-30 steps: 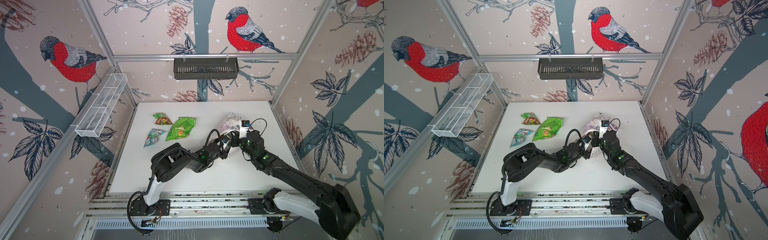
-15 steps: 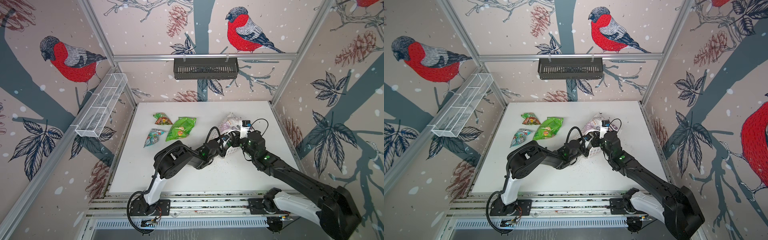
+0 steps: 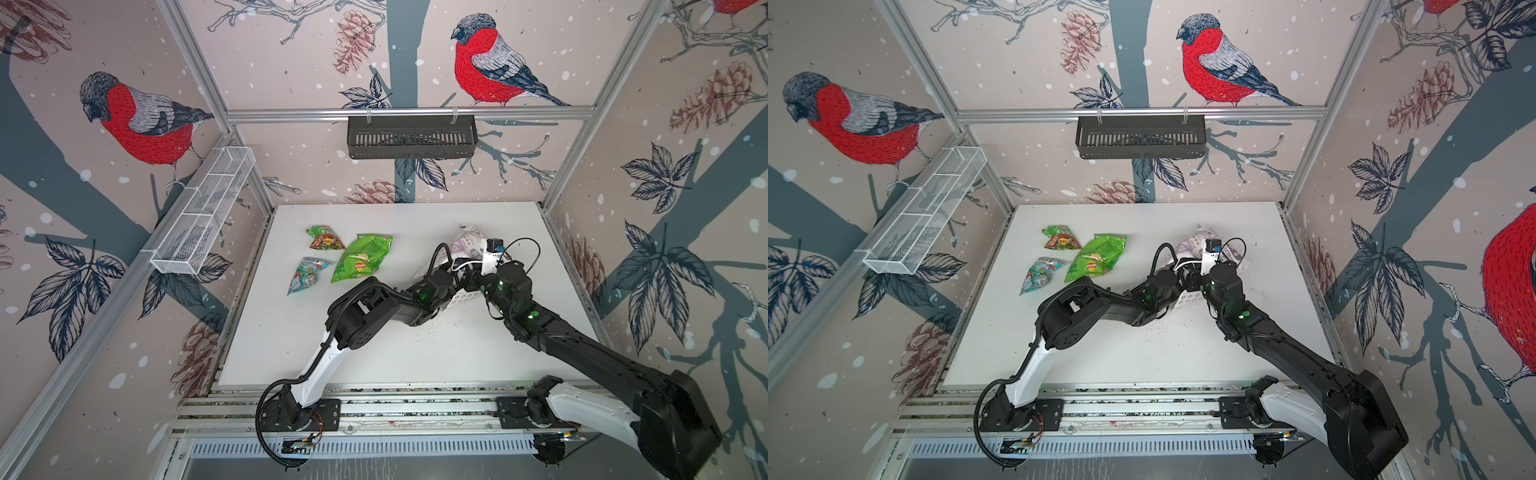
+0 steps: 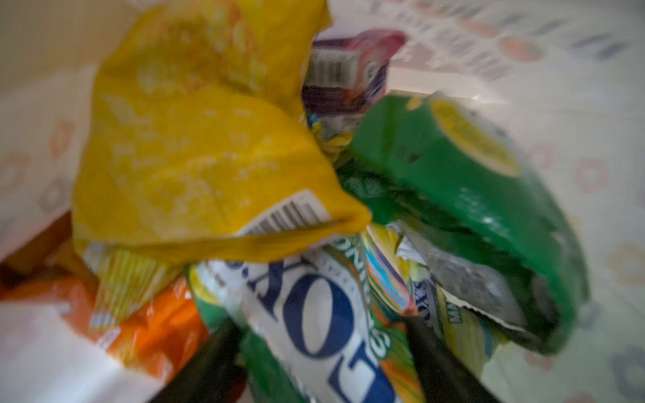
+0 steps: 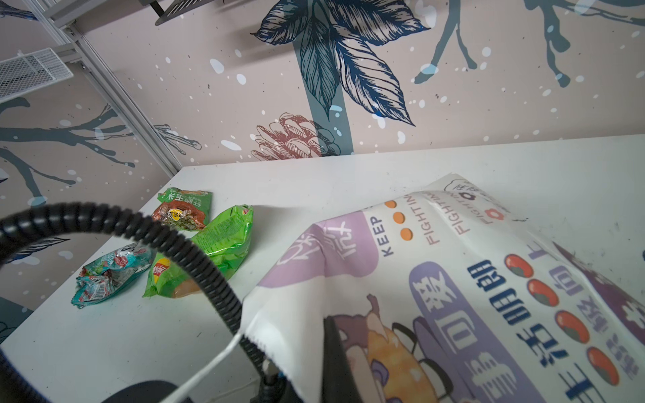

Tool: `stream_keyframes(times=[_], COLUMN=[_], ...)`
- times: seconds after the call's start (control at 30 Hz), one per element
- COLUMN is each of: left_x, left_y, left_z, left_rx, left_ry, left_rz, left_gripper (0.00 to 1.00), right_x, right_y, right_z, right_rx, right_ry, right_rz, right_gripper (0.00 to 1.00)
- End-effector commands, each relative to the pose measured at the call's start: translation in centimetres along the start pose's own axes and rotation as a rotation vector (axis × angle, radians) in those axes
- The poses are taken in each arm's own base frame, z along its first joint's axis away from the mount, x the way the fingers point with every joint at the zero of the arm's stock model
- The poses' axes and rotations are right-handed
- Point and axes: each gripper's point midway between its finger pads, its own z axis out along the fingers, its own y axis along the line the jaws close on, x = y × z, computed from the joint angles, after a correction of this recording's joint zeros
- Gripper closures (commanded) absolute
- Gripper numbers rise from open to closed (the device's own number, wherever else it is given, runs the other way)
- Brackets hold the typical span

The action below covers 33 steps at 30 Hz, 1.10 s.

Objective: Take the snacks out of the paper bag
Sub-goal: Pick up the snack from the paper bag.

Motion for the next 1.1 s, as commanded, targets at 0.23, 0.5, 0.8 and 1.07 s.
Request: stream_keyframes(times=[0.23, 0.5, 0.8, 1.07], left_x=[-0.8, -2.5, -3.4, -2.4], left_y=[1.9, 0.9, 0.4, 0.8], left_z=[-1.6, -4.8, -8.4, -10.3], left_rx=[-0.081, -0.006, 0.037, 0.028], left_ry=[-0.067, -0.142, -0.159, -0.137], left_rz=[-0.055, -0.044, -0.053, -0.058], left_gripper=[1.0, 1.0, 1.0, 1.0], right_x=[0.1, 0.0, 0.0, 0.1], right_y=[0.9, 0.2, -0.6, -0.8], right_z=[-0.3, -0.2, 0.0, 0.1], right_rx=[-0.079, -0.037, 0.007, 0.012], right_ry=[0.008, 0.005, 0.008, 0.009], right_rz=[0.048, 0.058, 0.064, 0.067], right_gripper=[1.0, 1.0, 1.0, 1.0])
